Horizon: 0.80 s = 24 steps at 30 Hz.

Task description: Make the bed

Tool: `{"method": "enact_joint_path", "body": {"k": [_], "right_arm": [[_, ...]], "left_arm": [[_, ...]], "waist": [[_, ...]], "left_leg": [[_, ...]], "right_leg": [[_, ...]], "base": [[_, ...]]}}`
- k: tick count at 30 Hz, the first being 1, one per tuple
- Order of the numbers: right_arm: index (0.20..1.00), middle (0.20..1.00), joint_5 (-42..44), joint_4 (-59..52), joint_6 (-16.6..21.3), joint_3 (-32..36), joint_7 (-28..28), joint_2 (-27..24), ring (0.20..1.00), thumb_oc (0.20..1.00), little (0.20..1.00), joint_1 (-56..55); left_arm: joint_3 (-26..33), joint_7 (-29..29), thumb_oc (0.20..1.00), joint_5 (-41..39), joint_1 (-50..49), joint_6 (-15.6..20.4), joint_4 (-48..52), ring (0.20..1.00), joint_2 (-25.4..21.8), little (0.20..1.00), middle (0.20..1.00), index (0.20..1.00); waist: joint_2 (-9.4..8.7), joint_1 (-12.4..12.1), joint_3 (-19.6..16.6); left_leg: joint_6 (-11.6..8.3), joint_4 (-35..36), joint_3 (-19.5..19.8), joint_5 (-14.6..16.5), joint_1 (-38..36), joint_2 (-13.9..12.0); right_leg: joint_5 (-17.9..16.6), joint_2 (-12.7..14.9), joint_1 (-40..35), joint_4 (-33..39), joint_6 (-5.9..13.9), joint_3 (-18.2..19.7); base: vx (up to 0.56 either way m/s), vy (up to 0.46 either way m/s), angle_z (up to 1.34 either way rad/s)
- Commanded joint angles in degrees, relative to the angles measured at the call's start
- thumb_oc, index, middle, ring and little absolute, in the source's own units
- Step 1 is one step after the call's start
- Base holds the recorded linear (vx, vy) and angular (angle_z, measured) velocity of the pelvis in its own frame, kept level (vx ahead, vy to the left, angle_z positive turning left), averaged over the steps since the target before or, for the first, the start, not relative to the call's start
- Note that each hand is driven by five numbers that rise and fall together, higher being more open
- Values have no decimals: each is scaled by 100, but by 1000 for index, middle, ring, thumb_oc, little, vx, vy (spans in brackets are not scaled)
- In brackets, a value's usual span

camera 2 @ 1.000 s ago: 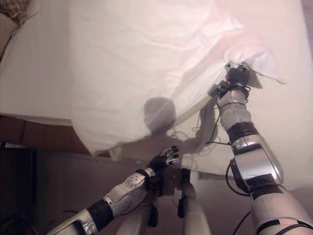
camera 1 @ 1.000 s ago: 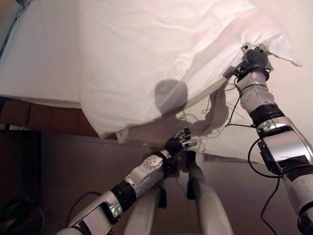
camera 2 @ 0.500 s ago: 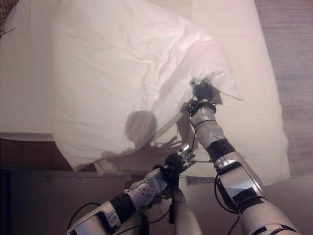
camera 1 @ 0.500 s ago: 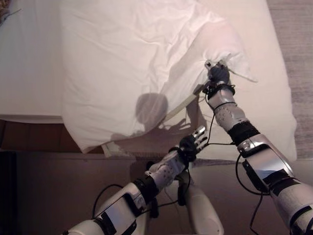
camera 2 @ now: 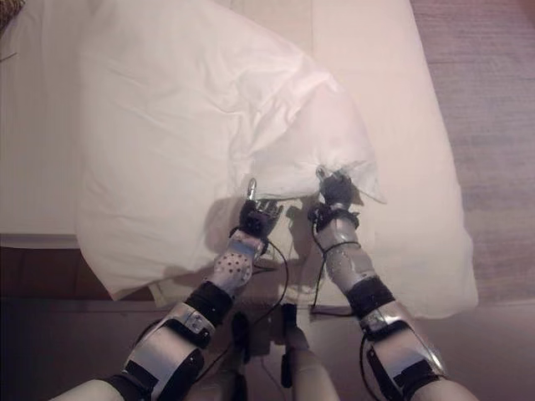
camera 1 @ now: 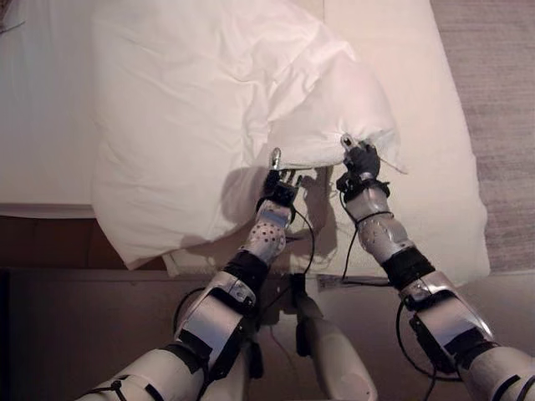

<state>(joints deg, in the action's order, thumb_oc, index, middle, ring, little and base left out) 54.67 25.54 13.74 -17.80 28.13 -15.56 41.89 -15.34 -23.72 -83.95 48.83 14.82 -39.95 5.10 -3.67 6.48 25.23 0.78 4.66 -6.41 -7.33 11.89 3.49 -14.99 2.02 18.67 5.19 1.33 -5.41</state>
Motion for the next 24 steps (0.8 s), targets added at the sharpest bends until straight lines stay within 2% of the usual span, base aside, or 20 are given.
{"method": "enact_joint_path", "body": {"k": [1, 19, 20, 21, 22, 24], "right_arm": [[200, 200, -225, -490, 808, 675, 33, 84, 200, 200, 200, -265], [200, 200, -464, -1329, 1192, 971, 281, 372, 200, 200, 200, -1295], [200, 200, -462, -1349, 1197, 976, 267, 370, 200, 200, 200, -1340], [200, 200, -442, -1352, 1213, 988, 259, 398, 200, 200, 200, -1413], [200, 200, -433, -1373, 1213, 979, 231, 429, 200, 200, 200, -1500], [200, 200, -455, -1394, 1192, 952, 183, 471, 200, 200, 200, -1658]], "left_arm": [[254, -89, 1000, 599, 653, 455, -407, 1000, -50, 1000, 1000, 1000], [1063, -608, 1000, 945, 674, 744, -673, 1000, 104, 1000, 1000, 1000], [1079, -617, 749, 974, 654, 736, -684, 749, 77, 749, 749, 749], [1088, -613, 338, 1038, 644, 729, -663, 338, 42, 338, 338, 338], [1100, -626, 200, 1144, 591, 723, -646, 200, -21, 200, 200, 200], [1057, -603, 200, 1436, 434, 672, -514, 200, -159, 200, 200, 200]], "waist": [[-3, -56, -475], [-14, 28, -631], [-13, 32, -637], [-4, 33, -635], [-5, 36, -649], [15, 27, -641]], "left_leg": [[-479, 34, -63, 220, 138, -159], [-528, 34, -43, 265, 23, -243], [-530, 34, -38, 268, 19, -244], [-532, 34, -38, 269, 13, -248], [-532, 34, -37, 274, -6, -256], [-529, 34, -39, 283, -47, -263]], "right_leg": [[927, 110, 11, -748, 567, -168], [1029, 59, -51, -791, 545, -281], [1037, 58, -49, -805, 542, -285], [1047, 58, -48, -825, 538, -290], [1068, 59, -47, -866, 537, -299], [1103, 60, -52, -943, 529, -308]], "base": [[34, -25, 0], [-2, -6, 0], [0, 0, 0], [0, 0, 0], [0, 0, 0], [0, 0, 0]]}}
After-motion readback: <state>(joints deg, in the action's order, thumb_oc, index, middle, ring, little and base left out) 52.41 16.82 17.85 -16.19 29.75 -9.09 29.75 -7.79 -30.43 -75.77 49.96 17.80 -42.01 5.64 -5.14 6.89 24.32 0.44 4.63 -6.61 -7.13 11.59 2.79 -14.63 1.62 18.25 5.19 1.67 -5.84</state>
